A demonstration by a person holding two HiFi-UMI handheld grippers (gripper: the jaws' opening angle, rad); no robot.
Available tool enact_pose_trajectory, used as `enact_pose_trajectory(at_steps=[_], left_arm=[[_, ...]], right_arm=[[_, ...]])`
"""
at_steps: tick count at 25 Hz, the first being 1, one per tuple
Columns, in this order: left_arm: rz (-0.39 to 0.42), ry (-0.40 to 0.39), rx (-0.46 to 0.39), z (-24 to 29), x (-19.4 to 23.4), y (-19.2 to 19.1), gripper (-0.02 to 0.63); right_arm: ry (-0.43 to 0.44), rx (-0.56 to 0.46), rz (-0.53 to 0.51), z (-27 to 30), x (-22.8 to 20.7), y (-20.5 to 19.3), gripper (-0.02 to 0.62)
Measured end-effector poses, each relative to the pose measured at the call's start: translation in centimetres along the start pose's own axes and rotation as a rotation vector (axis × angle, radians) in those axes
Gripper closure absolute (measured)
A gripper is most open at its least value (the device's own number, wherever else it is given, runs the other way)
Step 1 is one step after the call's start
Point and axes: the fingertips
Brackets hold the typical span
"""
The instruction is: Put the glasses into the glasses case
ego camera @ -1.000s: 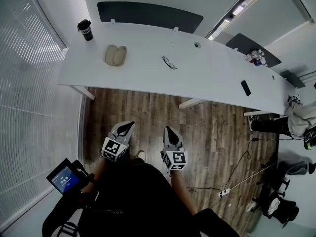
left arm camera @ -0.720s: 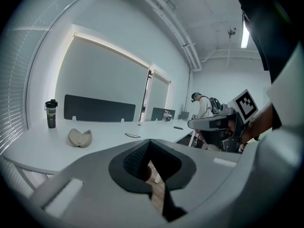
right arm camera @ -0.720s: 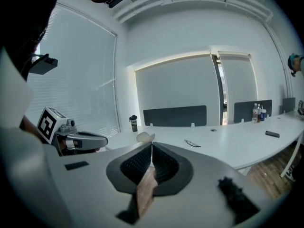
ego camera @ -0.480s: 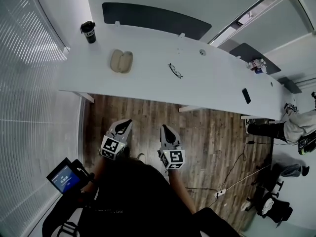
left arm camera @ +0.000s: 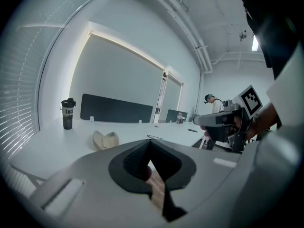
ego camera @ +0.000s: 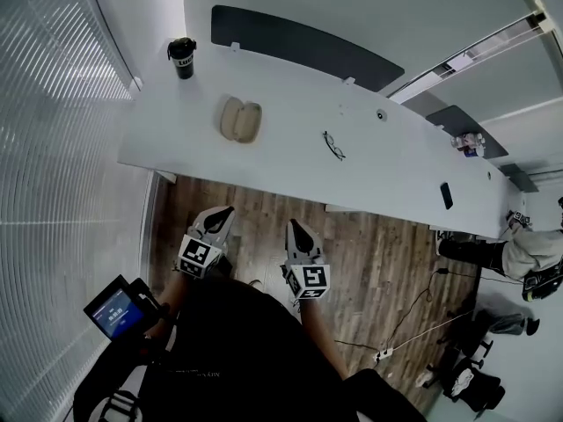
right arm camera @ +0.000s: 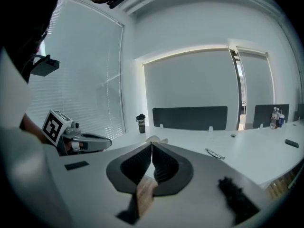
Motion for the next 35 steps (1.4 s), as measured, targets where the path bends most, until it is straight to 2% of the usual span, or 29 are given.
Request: enact_pose_trajectory(at_steps=[3,8,15,19,24,28,32,35], left_arm=[[-0.018,0.000,-0.005,0.0,1.1,0.0,0.601],[-0.014,-0.016,-0.006,0.8,6.6,-0.1,0.601],[-0.006,-0.020,-0.013,4.1,7.7,2.2,0.601],[0.013,-0.033,-0.004,6.4,6.7,2.3,0.601],[0.027,0.003,0.039,9.3,5.6,2.3,0.601],[0.056,0.046,0.070,12.6,5.6,3.8,0.601],[0.049,0.103,0.061,16.6,5.8,6.5,0.601],[0.028,0.112,0.074,20.6,5.9,6.0,0.601]], right_arm=[[-0.003,-0.015,-0.017,1.2,0.1,0.5,0.586],[-0.029,-0.010,-0.009,5.7,1.7,1.3,0.586],[-0.045,0.000,-0.016,6.1,-0.7,2.3,0.586],[-0.071,0.017,0.026,6.2,-4.0,1.1,0.586],[-0.049,0.008,0.041,8.0,-9.2,0.0,0.586],[-0.012,0.041,0.016,10.6,-14.5,0.0,0.586],[0.015,0.086,-0.024,13.2,-20.6,0.0,0.586],[0.025,0.081,-0.079,16.5,-25.1,-0.8,0.586]])
Point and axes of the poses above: the fingertips, and each gripper's own axes: z forward along the fingers, x to its left, y out of its top, and after that the axes turned 1 degree about -y, right-handed
